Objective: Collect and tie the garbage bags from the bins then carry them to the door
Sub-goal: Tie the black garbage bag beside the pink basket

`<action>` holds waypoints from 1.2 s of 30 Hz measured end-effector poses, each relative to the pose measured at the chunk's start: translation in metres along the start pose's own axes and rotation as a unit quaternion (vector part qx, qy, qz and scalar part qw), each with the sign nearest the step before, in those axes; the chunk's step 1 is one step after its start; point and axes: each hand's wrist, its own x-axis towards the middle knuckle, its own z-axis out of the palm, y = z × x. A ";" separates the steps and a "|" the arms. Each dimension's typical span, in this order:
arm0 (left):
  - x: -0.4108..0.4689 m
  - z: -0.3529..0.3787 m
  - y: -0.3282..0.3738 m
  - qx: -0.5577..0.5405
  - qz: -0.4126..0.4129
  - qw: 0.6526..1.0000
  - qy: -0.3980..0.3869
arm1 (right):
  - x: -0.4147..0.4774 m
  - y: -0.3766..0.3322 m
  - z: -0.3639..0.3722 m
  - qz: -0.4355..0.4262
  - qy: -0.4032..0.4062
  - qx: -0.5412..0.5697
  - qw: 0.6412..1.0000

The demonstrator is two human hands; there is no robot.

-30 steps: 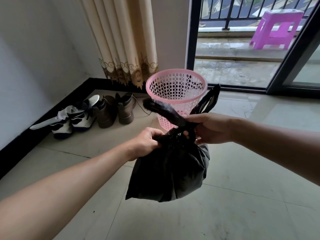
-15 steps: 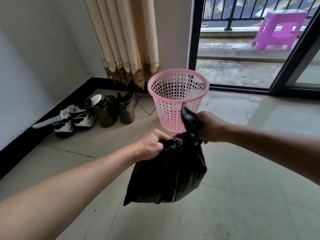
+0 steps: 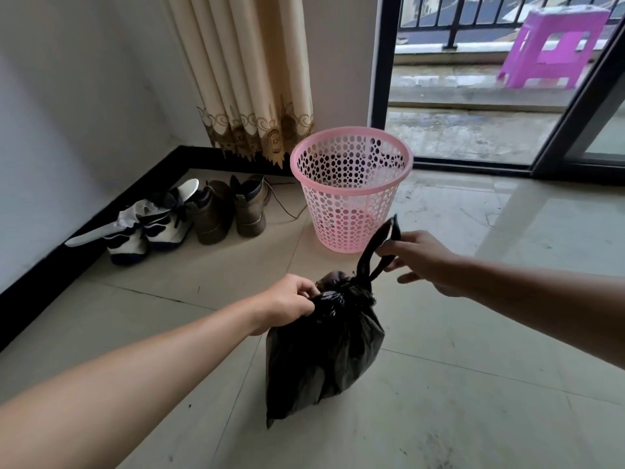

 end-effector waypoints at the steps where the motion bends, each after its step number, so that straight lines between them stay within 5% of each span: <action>1: 0.000 0.000 -0.002 0.007 -0.014 1.000 -0.020 | -0.001 0.004 -0.003 0.024 0.007 0.030 0.999; 7: 0.020 0.009 0.005 -0.043 0.017 0.998 0.050 | -0.006 0.013 -0.017 0.107 -0.001 0.105 0.989; 17: 0.066 0.054 0.034 0.242 0.137 0.958 0.068 | -0.011 0.016 -0.033 0.144 -0.053 0.153 0.976; 22: 0.070 0.067 0.035 0.278 0.104 0.952 0.076 | -0.013 0.023 -0.038 0.156 -0.061 0.160 0.973; 26: 0.066 0.054 0.032 0.378 0.064 0.911 0.151 | -0.012 0.029 -0.030 0.155 -0.065 0.134 0.977; 31: 0.052 0.030 0.025 0.236 0.081 0.955 0.161 | -0.005 0.026 -0.033 0.152 -0.046 0.123 0.980; 36: 0.031 0.014 0.024 0.005 0.074 0.996 0.039 | 0.003 0.022 -0.040 0.155 -0.023 0.140 0.978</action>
